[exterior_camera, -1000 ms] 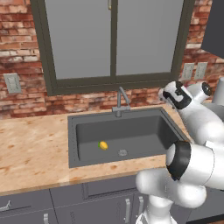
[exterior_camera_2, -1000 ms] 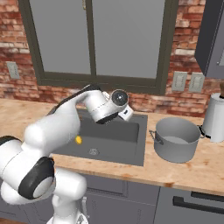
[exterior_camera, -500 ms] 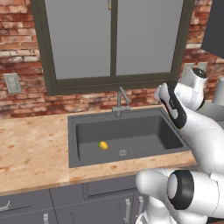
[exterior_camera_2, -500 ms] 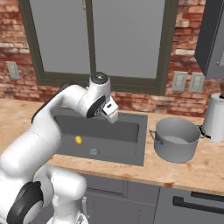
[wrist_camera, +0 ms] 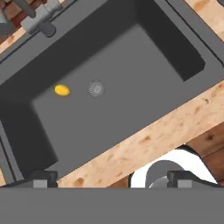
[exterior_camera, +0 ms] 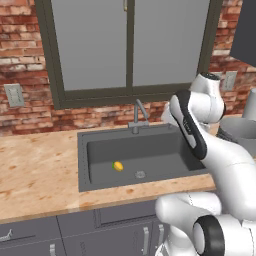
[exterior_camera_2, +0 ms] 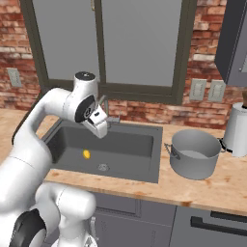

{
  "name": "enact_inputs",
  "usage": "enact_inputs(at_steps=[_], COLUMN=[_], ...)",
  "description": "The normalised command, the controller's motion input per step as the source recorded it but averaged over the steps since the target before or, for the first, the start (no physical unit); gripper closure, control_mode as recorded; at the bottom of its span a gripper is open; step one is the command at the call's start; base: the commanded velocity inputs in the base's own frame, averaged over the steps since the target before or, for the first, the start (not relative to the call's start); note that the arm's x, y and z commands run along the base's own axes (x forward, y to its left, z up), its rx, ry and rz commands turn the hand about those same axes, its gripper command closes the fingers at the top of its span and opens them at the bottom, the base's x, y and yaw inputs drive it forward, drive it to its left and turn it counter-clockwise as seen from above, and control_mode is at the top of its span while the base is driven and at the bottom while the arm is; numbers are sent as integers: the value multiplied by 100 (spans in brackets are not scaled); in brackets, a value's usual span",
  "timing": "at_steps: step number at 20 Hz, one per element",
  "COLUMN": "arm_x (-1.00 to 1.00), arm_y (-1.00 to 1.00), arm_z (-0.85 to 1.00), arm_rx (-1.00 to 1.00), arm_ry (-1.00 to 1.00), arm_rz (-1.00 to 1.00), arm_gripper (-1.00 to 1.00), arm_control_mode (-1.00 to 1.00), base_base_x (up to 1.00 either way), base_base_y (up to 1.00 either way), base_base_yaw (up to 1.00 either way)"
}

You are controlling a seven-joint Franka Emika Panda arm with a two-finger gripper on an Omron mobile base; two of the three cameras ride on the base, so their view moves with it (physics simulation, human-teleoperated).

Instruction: Dump the lemon from the pot into the sink. Then turn on the water and wash the lemon. Then turn off the water and put the lemon back in the pot.

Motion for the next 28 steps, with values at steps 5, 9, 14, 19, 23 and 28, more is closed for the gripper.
enact_inputs(at_steps=[5, 9, 14, 19, 23, 28], arm_x=[-39, -3, 14, 46, 51, 49], arm_y=[75, 68, 59, 48, 34, 18], arm_z=[-16, -23, -32, -35, -40, -46], arm_rx=[0, 0, 0, -1, -5, -8], arm_ry=[7, 7, 8, 4, 0, 0], arm_rz=[21, 26, 26, 22, 17, 12], arm_gripper=[-100, -100, -100, -100, -100, -100], arm_control_mode=[-100, -100, -100, -100, -100, -100], base_base_x=[0, 0, 0, 0, 0, 0], base_base_y=[0, 0, 0, 0, 0, 0], base_base_yaw=[0, 0, 0, 0, 0, 0])
